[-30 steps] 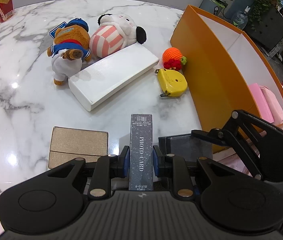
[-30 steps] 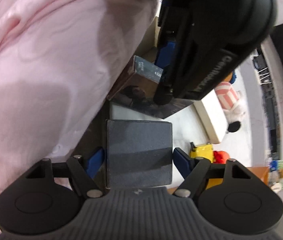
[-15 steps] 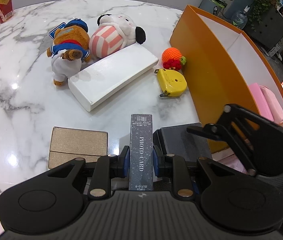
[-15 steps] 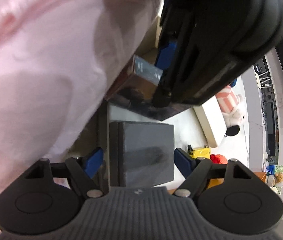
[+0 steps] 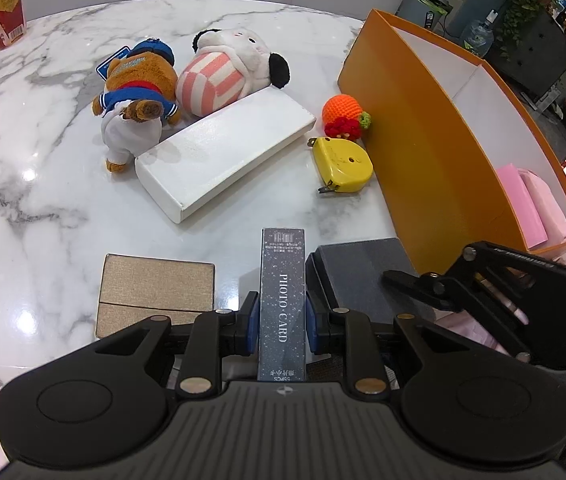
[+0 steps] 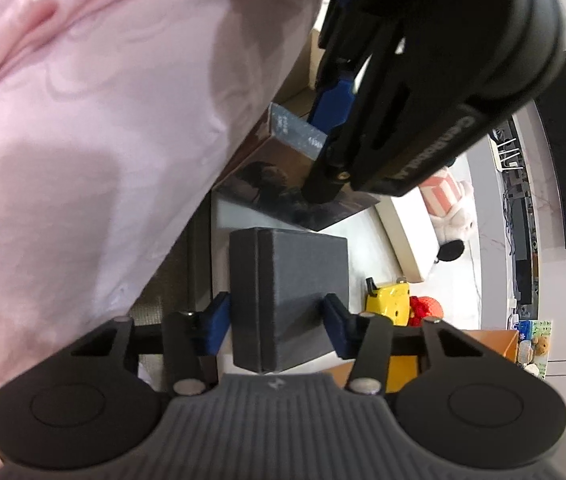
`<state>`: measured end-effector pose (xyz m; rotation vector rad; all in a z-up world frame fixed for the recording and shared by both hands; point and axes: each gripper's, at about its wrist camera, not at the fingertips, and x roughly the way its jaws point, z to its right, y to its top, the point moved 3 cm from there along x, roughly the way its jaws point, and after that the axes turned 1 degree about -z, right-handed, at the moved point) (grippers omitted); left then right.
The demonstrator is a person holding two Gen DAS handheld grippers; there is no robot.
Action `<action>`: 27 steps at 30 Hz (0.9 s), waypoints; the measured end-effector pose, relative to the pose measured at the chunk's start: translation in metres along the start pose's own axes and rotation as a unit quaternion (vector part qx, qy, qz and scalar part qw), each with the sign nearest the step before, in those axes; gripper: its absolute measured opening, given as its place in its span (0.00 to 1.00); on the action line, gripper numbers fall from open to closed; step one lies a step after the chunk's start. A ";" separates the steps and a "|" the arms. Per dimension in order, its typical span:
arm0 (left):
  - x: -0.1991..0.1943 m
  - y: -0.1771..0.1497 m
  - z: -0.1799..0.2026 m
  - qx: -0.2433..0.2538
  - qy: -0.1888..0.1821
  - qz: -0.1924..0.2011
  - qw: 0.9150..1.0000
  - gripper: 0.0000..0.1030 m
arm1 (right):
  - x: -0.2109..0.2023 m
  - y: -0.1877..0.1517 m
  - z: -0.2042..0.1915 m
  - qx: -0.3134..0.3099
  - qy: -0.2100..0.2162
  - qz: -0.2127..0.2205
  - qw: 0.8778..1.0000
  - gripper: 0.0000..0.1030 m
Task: Organize objects
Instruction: 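Lift the grey box with the right tool while the left tool lifts the PHOTO CARD box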
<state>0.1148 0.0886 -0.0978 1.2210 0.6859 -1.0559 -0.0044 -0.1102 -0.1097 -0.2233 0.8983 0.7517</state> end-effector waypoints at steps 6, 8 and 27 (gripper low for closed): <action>0.001 0.001 0.002 0.000 0.007 0.001 1.000 0.26 | 0.040 0.005 0.069 0.127 0.072 0.014 0.989 0.40; 0.001 0.002 0.003 0.001 0.008 0.001 1.000 0.26 | 0.030 0.002 0.091 0.198 0.112 0.014 0.974 0.39; 0.003 0.005 0.002 -0.019 0.003 -0.002 1.000 0.26 | 0.030 -0.005 0.115 0.434 0.229 -0.043 0.870 0.38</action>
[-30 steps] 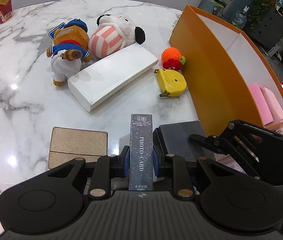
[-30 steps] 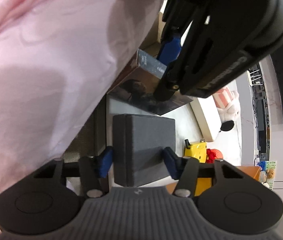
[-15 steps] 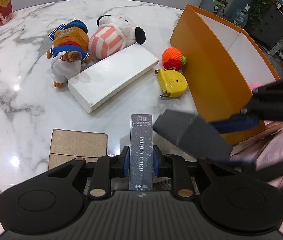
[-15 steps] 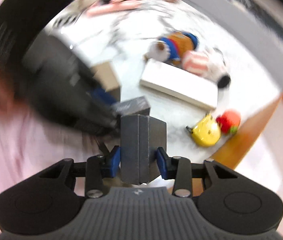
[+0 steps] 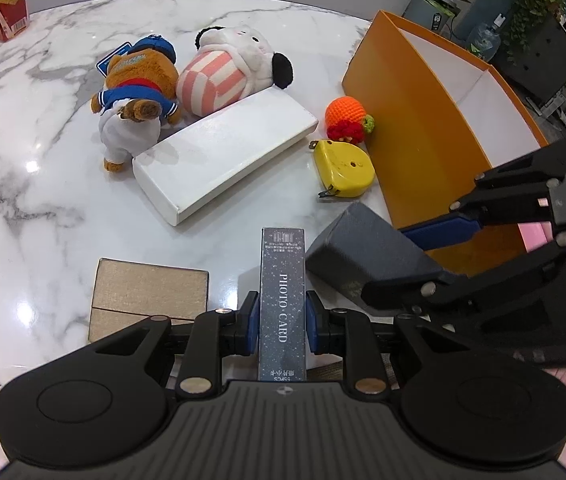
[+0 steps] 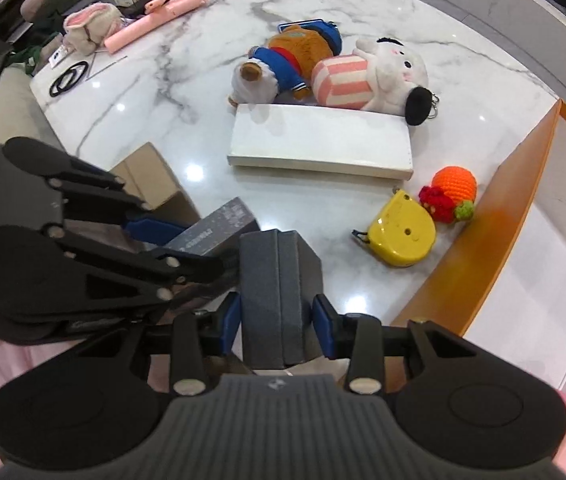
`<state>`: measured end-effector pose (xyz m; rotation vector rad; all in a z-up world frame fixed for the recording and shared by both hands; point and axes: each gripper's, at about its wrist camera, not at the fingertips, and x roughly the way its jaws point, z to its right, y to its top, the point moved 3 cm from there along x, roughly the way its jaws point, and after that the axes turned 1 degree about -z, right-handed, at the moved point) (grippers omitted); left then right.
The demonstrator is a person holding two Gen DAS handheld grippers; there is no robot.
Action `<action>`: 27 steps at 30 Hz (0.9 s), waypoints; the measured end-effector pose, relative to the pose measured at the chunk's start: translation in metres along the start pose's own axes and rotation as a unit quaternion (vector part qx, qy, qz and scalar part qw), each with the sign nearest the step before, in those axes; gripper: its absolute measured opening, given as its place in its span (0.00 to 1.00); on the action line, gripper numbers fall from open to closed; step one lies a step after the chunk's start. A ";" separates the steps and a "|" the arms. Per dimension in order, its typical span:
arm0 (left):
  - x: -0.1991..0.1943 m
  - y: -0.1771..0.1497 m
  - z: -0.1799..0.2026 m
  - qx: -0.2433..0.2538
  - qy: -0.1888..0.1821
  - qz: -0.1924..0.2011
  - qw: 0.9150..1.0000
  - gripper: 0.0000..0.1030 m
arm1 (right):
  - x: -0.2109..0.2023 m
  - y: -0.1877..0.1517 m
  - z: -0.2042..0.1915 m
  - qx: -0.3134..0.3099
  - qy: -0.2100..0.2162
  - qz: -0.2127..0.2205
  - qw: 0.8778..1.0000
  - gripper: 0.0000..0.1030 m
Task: Organize objects
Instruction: 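Lift the grey box with the right tool while the left tool lifts the PHOTO CARD box, then carry both held boxes over the orange box and lower them inside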
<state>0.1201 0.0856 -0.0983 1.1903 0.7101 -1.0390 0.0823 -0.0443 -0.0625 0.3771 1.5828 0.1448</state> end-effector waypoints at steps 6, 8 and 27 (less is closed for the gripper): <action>0.000 0.000 -0.001 -0.007 -0.003 0.000 1.000 0.26 | 0.011 0.021 0.021 -0.001 0.005 -0.020 1.000 0.40; 0.000 0.000 -0.001 -0.008 -0.004 0.000 1.000 0.26 | 0.014 0.027 0.024 -0.014 -0.008 -0.021 1.000 0.42; -0.067 0.025 0.021 -0.032 -0.032 0.115 0.992 0.26 | -0.087 0.000 0.035 0.074 -0.009 0.174 0.982 0.35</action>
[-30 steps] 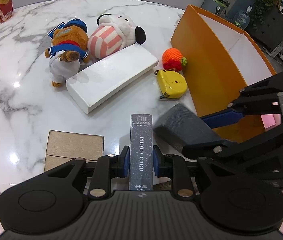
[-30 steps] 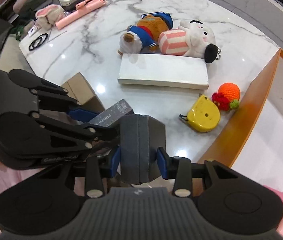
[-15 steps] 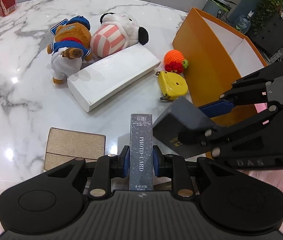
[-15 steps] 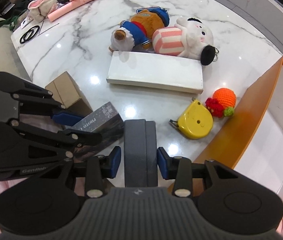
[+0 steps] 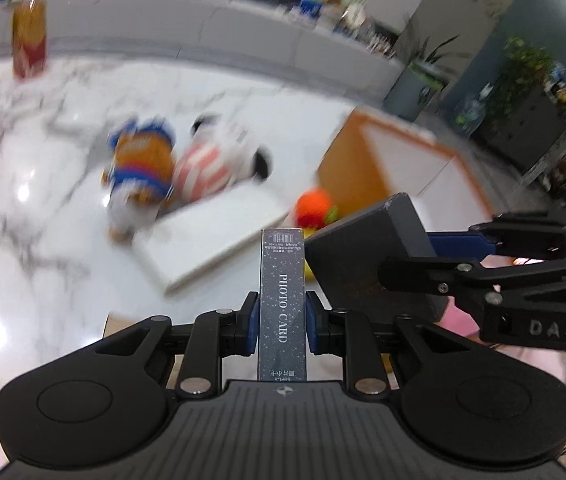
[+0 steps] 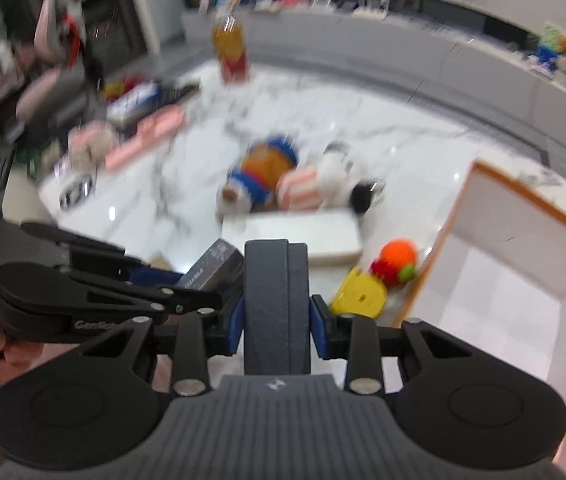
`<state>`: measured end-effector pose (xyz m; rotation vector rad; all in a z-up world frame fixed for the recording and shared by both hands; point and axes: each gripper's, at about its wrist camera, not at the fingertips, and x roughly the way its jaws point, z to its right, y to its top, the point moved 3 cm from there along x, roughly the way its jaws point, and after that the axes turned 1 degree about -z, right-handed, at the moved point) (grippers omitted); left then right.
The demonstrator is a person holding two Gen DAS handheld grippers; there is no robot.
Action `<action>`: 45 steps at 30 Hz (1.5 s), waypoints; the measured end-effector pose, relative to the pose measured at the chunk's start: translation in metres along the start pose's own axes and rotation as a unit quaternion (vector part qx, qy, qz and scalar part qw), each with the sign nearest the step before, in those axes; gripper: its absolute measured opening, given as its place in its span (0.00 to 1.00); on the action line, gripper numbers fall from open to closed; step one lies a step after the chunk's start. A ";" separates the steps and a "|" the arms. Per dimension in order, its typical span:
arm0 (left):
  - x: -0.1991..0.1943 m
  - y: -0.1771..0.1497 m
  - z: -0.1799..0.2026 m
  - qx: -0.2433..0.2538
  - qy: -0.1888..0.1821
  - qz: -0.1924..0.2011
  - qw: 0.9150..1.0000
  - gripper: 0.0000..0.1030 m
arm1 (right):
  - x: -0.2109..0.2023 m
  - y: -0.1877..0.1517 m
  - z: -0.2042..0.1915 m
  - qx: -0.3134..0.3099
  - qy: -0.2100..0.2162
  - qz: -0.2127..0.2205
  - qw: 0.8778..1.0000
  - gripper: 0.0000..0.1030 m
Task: Organize objects
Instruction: 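Carry both held boxes over the orange box and lower them inside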
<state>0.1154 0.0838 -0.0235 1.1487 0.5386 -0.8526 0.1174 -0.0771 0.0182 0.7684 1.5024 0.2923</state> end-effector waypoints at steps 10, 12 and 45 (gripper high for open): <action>-0.003 0.041 0.095 0.061 -0.075 0.026 0.995 0.26 | -0.077 -0.022 0.079 0.124 -0.041 0.070 0.989 0.35; 0.013 0.041 0.114 0.074 -0.085 0.013 0.994 0.26 | -0.080 -0.034 0.098 0.151 -0.053 0.058 0.985 0.35; 0.135 0.018 0.161 0.114 -0.027 -0.120 0.986 0.26 | 0.004 -0.098 0.163 0.231 -0.091 -0.082 0.965 0.34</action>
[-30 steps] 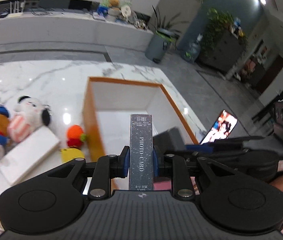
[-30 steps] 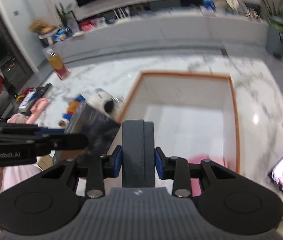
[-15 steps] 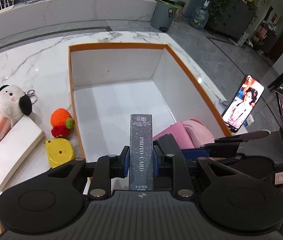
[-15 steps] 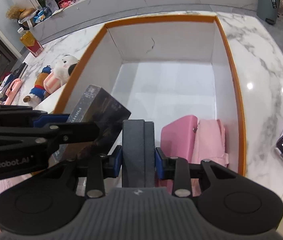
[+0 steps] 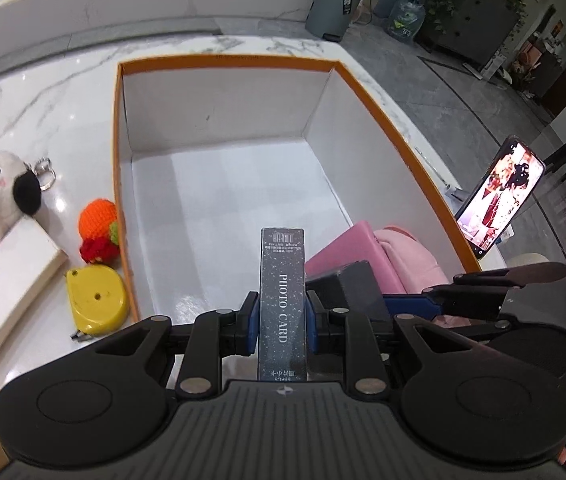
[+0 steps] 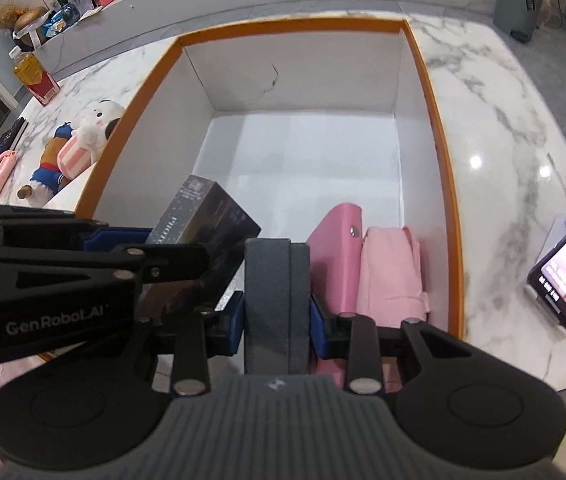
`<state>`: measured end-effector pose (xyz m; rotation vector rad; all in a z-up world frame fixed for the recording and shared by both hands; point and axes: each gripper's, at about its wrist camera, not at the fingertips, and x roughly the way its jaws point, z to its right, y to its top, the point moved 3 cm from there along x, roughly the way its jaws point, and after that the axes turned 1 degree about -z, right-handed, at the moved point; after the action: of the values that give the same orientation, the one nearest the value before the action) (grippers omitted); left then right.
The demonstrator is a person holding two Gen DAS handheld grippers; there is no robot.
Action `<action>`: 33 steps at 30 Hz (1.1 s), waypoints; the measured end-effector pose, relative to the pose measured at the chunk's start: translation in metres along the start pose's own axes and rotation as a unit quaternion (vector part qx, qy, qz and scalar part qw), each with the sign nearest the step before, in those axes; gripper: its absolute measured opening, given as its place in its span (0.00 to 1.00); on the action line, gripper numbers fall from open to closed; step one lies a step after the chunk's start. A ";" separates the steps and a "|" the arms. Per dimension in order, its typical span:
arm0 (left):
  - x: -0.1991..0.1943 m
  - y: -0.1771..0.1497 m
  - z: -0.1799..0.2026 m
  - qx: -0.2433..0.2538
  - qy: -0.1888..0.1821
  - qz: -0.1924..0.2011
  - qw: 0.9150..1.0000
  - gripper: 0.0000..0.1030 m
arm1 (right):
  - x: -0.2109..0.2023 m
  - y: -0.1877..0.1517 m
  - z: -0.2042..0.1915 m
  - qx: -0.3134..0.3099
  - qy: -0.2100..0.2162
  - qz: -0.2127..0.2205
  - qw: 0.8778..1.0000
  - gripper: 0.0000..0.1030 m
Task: Organize objects
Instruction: 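Carry both held boxes over the orange box and lower them inside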
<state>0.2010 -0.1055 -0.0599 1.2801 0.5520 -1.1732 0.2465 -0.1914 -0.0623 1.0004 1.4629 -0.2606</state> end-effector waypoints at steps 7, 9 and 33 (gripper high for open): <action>0.005 0.001 0.008 -0.001 0.009 -0.020 1.000 0.26 | -0.007 -0.004 0.010 0.004 0.016 -0.017 1.000 0.34; 0.007 -0.001 0.009 -0.002 0.010 -0.022 1.000 0.26 | -0.009 -0.005 0.012 0.005 0.024 -0.020 1.000 0.34; 0.029 -0.012 0.013 -0.053 -0.017 -0.067 0.996 0.30 | -0.060 -0.012 0.018 -0.128 -0.021 0.025 0.991 0.34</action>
<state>0.1976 -0.1261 -0.0871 1.1440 0.6748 -1.2568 0.2409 -0.2359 -0.0169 0.8165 1.3901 -0.0546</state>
